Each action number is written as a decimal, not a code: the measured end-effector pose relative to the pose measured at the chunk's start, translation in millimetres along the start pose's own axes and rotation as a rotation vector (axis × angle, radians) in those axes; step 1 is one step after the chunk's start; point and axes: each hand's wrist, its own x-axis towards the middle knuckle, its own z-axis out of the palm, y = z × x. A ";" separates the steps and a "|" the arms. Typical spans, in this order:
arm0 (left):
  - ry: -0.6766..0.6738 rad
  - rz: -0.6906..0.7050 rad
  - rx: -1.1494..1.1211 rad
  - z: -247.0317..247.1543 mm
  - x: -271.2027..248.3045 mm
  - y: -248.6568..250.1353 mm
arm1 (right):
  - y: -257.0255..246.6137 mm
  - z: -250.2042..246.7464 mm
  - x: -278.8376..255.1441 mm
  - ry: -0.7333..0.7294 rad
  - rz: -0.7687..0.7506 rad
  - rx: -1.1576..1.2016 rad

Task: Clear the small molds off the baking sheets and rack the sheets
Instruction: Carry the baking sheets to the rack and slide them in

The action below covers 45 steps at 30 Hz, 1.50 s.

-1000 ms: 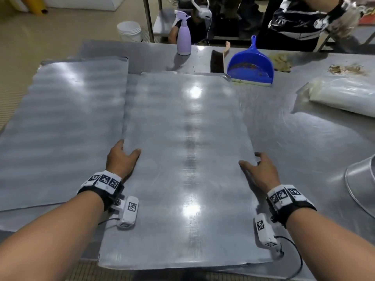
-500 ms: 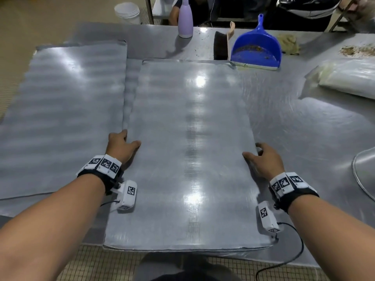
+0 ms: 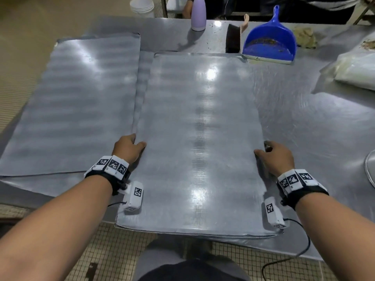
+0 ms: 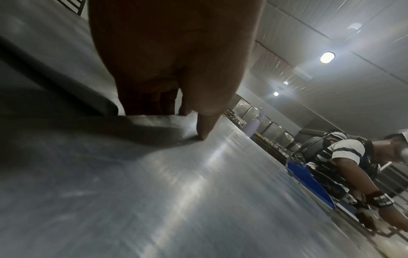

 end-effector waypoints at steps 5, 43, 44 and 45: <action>-0.023 0.021 0.040 7.4 -19.2 1.8 | 14.8 -4.8 3.6 -0.011 0.018 -0.003; -0.043 0.053 -0.041 58.0 -265.4 -85.1 | 105.1 11.5 -237.9 0.053 -0.038 -0.156; -0.054 0.006 -0.138 58.2 -266.8 -85.4 | 104.5 9.4 -240.1 0.045 -0.024 -0.179; -0.073 -0.040 -0.232 59.0 -266.7 -88.1 | 104.8 8.0 -241.5 0.039 -0.013 -0.197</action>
